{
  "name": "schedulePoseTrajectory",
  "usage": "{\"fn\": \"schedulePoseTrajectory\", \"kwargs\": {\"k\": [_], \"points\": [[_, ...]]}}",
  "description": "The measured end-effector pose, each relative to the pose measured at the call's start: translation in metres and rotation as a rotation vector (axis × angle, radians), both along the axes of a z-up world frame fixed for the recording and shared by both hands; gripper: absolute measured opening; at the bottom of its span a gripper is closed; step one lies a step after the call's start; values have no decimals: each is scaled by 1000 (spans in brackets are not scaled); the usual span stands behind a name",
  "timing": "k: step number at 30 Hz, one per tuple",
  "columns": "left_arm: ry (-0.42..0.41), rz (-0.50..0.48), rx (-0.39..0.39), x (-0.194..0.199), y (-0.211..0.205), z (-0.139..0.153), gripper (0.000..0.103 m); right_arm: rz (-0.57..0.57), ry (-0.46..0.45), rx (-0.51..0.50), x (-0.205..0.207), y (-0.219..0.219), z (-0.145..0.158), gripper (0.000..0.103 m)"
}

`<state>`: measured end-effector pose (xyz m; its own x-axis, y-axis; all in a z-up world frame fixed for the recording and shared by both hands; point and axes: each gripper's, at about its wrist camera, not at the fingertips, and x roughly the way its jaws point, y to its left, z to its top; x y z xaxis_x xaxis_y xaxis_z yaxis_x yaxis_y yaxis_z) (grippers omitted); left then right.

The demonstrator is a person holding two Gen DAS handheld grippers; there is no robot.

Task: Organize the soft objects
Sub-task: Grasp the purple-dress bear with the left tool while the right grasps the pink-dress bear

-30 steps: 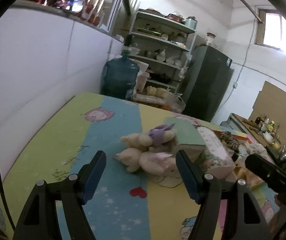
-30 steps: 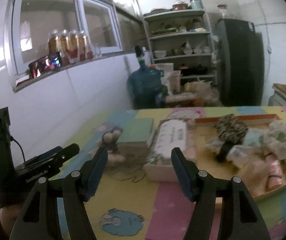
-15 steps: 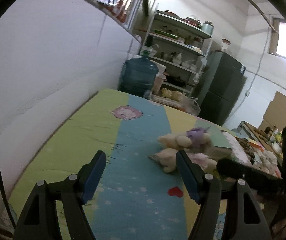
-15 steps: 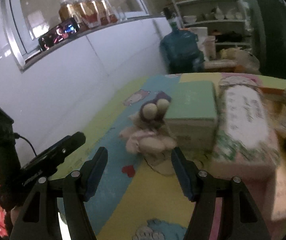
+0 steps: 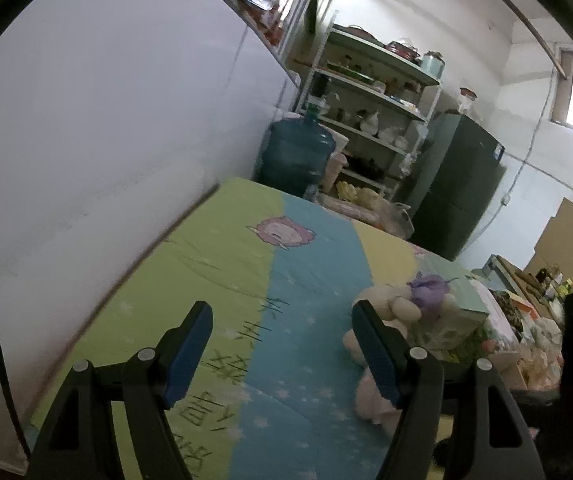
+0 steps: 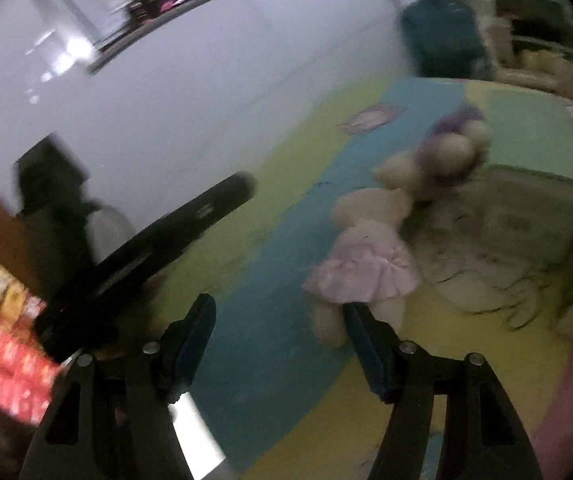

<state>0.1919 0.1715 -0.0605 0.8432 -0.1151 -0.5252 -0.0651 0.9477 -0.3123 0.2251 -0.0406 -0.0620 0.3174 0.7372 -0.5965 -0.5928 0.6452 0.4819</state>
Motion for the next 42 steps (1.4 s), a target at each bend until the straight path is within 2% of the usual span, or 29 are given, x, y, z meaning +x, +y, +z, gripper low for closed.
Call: {"fn": "schedulePoseTrajectory", "kwargs": {"k": [2, 3, 7, 10, 14, 15, 16, 18, 22, 25, 28, 30, 34, 38, 42], "points": [[-3, 15, -8, -2, 6, 0, 72, -64, -71, -26, 1, -7, 8, 69], [-2, 19, -11, -2, 8, 0, 72, -105, -77, -54, 6, -10, 8, 69], [1, 20, -16, -1, 9, -1, 72, -196, -34, -127, 25, -4, -4, 69], [0, 13, -7, -1, 7, 0, 72, -209, -46, -207, 34, 14, -13, 69], [0, 13, -5, -2, 7, 1, 72, -192, -46, -249, 38, 23, -26, 69], [2, 11, -4, -1, 7, 1, 72, -196, -55, -256, 36, 23, -27, 59], [6, 5, -5, 0, 7, 1, 72, -200, -60, -265, 35, 22, -29, 44], [19, -19, -7, 4, 4, 2, 72, -190, -48, -246, 30, 16, -28, 41], [29, -117, 28, 15, -10, 8, 72, -157, -65, -189, 2, 0, -18, 41], [26, -249, 50, 27, -24, 15, 72, -147, -93, -145, -24, -27, -3, 41], [23, -437, 44, 41, -39, 23, 72, -190, -132, -124, -46, -59, 12, 41], [38, -464, 36, 45, -44, 26, 72, -235, -155, -121, -57, -79, 18, 41], [52, -411, 12, 47, -66, 26, 72, -302, -184, -98, -72, -110, 22, 42], [96, -288, 11, 47, -90, 9, 72, -316, -191, -74, -76, -123, 22, 42], [118, -233, -21, 50, -101, -5, 72, -309, -193, -51, -86, -134, 18, 42]]}}
